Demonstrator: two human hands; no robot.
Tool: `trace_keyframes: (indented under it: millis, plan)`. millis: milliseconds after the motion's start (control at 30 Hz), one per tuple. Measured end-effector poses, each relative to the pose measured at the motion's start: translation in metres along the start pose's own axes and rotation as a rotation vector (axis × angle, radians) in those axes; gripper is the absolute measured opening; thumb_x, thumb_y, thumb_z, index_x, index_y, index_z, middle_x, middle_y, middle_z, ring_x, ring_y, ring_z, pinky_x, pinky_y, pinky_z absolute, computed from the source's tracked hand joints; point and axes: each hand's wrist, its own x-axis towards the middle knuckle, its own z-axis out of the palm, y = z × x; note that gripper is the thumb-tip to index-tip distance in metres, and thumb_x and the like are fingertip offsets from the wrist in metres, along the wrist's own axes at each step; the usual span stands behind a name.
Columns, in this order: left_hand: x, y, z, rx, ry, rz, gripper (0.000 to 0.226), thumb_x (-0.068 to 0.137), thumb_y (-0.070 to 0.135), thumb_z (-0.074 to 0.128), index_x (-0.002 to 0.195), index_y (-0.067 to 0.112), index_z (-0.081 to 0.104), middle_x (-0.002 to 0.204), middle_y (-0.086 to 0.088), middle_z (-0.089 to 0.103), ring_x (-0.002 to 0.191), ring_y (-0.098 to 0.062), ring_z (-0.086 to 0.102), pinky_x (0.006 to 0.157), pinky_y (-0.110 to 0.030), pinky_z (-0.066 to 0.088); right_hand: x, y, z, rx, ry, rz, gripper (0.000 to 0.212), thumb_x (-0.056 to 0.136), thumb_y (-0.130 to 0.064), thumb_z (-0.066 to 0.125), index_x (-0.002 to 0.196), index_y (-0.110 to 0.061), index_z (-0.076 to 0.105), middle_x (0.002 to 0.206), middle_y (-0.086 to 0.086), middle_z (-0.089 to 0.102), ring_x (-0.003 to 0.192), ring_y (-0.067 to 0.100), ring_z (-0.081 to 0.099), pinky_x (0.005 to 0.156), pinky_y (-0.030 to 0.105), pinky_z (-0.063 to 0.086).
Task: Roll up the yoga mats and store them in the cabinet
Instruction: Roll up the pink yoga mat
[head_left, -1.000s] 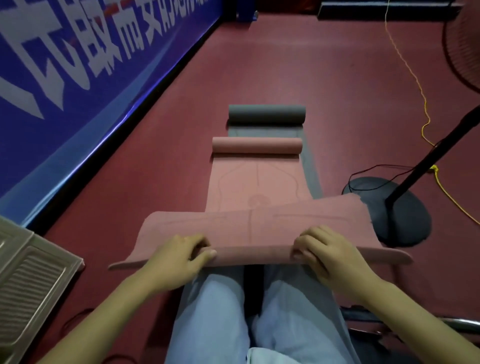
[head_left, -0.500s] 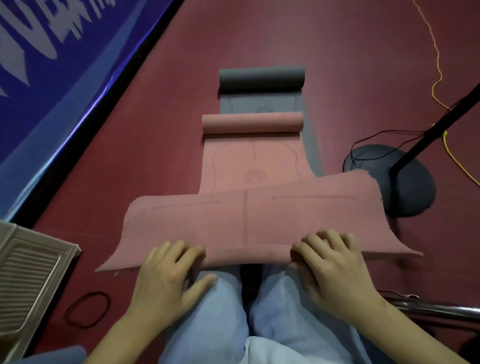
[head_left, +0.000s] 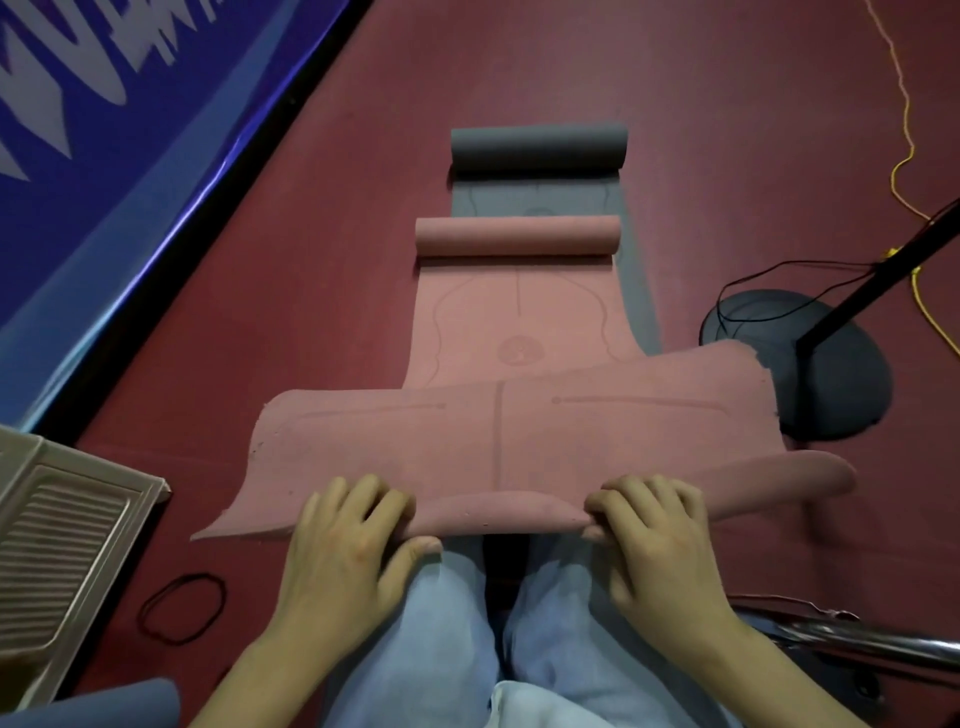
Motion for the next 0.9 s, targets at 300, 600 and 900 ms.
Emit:
trace_keyframes:
  millis: [300,600,900]
  plan:
    - [0.009,0.005,0.007,0.034,0.053,-0.008,0.032,0.098,0.043,0.048,0.085,0.02,0.066,0.085,0.01,0.06,0.08,-0.02,0.047,0.076,-0.034,0.025,0.022,0.027,0.001,0.222,-0.11,0.008,0.015,0.093,-0.026,0.049,0.091,-0.021,0.063,0.088,-0.011,0.058,0.077,0.017,0.053,0.068,0.037,0.038]
    - [0.027,-0.006,0.012,-0.188,-0.063,-0.208,0.032,0.093,0.054,0.047,0.074,0.036,0.066,0.067,0.022,0.058,0.072,-0.002,0.048,0.079,-0.034,0.026,0.025,0.029,-0.001,0.424,-0.115,0.112,0.008,0.091,-0.033,0.055,0.085,-0.03,0.058,0.076,-0.018,0.058,0.07,0.007,0.053,0.063,0.03,0.043]
    - [0.034,-0.001,0.021,-0.166,0.076,-0.253,0.036,0.085,0.062,0.058,0.07,0.029,0.058,0.067,0.019,0.056,0.078,-0.012,0.05,0.08,-0.036,0.032,0.025,0.029,0.008,0.067,-0.025,-0.049,0.022,0.101,-0.027,0.048,0.092,-0.017,0.066,0.087,-0.004,0.058,0.073,0.023,0.052,0.063,0.039,0.038]
